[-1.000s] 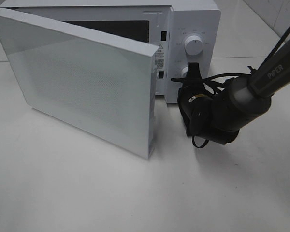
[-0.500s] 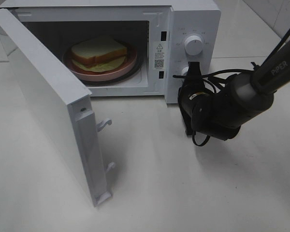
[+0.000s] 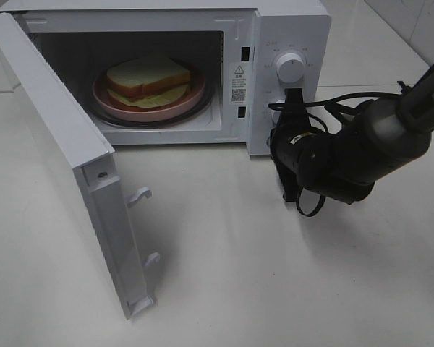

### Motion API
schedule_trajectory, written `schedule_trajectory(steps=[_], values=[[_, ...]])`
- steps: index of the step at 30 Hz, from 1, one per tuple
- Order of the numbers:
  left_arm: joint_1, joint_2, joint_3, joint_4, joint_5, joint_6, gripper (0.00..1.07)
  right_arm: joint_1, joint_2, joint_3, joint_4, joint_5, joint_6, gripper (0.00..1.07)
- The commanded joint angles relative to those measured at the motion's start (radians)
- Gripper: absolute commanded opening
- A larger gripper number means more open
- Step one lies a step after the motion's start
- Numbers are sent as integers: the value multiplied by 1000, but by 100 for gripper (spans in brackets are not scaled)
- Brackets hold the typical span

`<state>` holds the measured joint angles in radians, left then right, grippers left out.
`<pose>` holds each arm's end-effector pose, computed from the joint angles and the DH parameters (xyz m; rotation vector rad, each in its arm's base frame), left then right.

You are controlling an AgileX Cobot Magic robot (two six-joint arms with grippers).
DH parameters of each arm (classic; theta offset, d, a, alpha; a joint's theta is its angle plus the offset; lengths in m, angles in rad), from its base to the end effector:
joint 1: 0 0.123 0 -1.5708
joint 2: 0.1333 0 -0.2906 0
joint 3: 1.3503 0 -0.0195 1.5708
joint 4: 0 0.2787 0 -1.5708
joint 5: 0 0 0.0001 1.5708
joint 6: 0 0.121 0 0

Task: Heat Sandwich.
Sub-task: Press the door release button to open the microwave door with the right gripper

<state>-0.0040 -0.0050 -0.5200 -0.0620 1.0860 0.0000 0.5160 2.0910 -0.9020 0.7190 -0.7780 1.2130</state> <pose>0.0361 -0.0068 0.2812 0.0088 2.0439 -0.0766 0.3894 0.1566 0.0658 1.4858 1.5095 0.9648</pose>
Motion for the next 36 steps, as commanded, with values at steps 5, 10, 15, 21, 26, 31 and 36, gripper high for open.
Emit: schedule_trajectory(steps=[5,10,15,21,26,31,36], values=[[6,-5,4,1,-12,0,98,17,-62,48,-33,-18,-17,1],[6,-5,4,1,-12,0,98,26,-89,86,-39,29,-21,1],[6,-5,4,1,-12,0,98,26,-145,120,-52,93,-72,1],[6,-5,4,1,-12,0,98,26,-253,171,-134,180,-134,1],[6,-5,4,1,-12,0,98,26,-325,182,-302,317,-179,2],[6,-5,4,1,-12,0,98,22,-377,182,-467,451,-209,2],[6,-5,4,1,-12,0,98,22,-428,176,-582,607,-285,3]])
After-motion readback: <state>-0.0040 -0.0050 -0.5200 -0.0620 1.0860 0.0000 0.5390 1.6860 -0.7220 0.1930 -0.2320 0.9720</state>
